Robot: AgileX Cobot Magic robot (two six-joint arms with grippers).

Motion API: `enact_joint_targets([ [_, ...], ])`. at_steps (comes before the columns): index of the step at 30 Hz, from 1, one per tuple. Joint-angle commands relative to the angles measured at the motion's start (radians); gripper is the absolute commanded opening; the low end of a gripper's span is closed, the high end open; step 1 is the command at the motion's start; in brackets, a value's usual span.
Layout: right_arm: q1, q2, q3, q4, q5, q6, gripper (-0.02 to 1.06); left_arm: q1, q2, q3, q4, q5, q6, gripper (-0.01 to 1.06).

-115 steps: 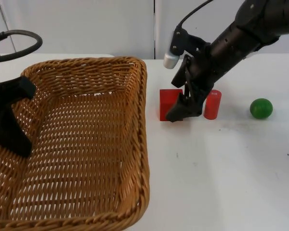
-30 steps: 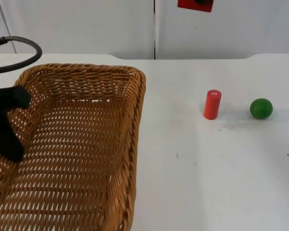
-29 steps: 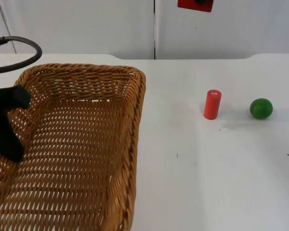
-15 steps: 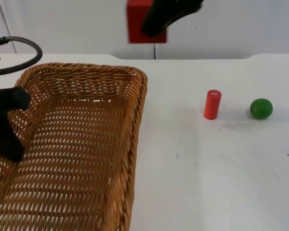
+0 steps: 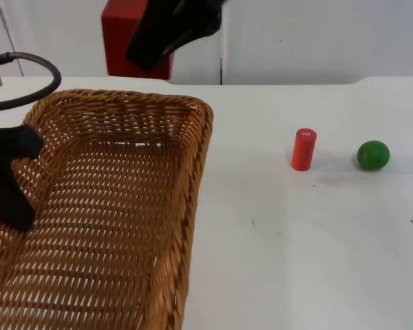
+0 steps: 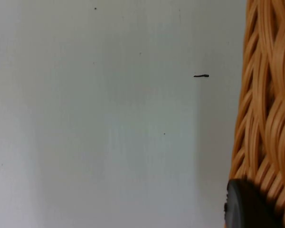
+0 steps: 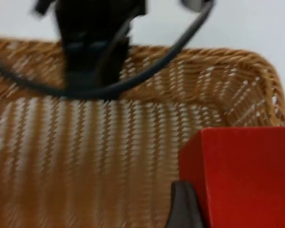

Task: Pick up the basket with the left hand and place the object to the left of the red cylinder into the basket with the right hand.

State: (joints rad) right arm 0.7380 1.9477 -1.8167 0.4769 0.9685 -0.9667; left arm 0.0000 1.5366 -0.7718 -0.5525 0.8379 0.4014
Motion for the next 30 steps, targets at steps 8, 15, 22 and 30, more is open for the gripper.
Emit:
enact_joint_targets([
  [8, 0.082, -0.016, 0.104, -0.039, -0.170, 0.065, 0.00, 0.000, -0.013, -0.002, -0.046, 0.007, 0.020, 0.00],
  [15, 0.123, -0.016, 0.173, -0.087, -0.288, 0.113, 0.00, 0.000, -0.013, -0.002, -0.049, 0.007, 0.020, 0.00],
  [22, 0.123, -0.016, 0.280, -0.078, -0.397, 0.113, 0.00, 0.000, -0.013, -0.002, -0.049, 0.007, 0.020, 0.00],
  [30, 0.123, -0.016, 0.319, -0.050, -0.450, 0.110, 0.00, 0.000, -0.013, -0.002, -0.049, 0.007, 0.020, 0.00],
])
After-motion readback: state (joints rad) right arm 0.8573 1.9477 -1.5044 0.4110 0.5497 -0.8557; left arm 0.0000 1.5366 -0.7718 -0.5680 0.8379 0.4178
